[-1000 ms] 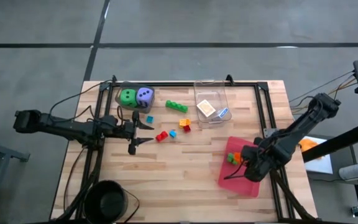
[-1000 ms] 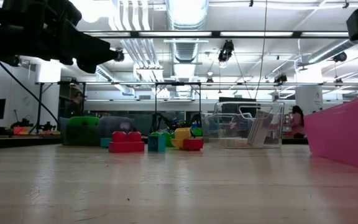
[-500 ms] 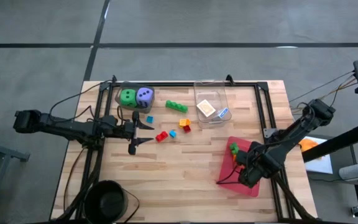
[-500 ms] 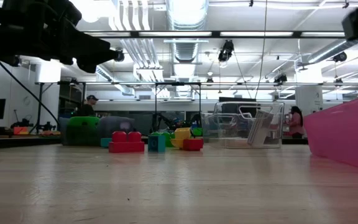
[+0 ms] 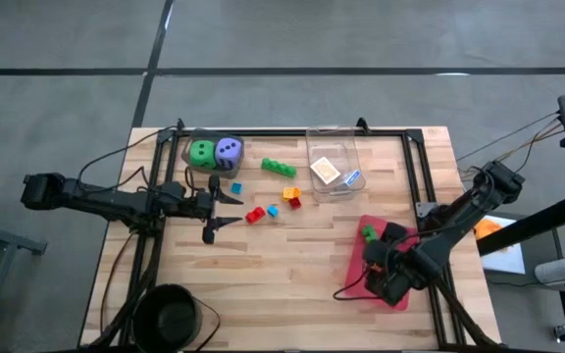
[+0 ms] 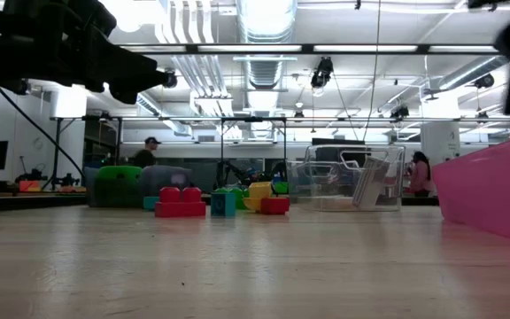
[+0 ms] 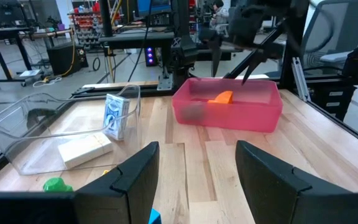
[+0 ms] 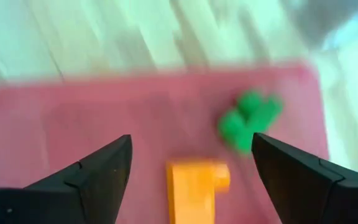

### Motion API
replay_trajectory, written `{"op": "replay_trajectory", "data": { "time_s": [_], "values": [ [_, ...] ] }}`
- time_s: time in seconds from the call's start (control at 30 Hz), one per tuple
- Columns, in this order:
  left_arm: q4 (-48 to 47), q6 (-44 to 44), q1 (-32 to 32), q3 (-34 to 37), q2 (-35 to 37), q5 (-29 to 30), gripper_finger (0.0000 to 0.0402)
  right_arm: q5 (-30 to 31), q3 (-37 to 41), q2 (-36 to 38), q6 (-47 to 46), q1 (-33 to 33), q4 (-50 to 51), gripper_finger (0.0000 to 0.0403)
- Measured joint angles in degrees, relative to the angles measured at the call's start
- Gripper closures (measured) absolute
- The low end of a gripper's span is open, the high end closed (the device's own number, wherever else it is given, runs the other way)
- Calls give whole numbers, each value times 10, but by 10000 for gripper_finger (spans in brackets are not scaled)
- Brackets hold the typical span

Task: Pick & Place Toys
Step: Put the left red game piece into the pink bin

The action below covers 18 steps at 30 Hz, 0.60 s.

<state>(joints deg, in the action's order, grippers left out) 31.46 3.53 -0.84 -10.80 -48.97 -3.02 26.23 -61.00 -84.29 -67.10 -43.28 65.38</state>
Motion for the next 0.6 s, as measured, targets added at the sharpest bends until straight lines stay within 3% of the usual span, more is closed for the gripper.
{"op": "replay_trajectory", "data": {
  "time_s": [0.1, 0.3, 0.47, 0.6],
  "values": [
    [0, -3, 0, 0, 0, 0, 187, 95, -14, 4, 45, -5, -46, 74],
    [-2, -24, 0, 0, 0, 5, 187, 245, -8, 8, 220, -6, -241, 74],
    [-13, -56, 0, 0, 0, 39, 187, 301, 21, -8, 391, 2, -437, 74],
    [-28, -74, 0, 0, 0, 50, 187, 298, 71, -21, 507, 18, -621, 74]
  ]
}}
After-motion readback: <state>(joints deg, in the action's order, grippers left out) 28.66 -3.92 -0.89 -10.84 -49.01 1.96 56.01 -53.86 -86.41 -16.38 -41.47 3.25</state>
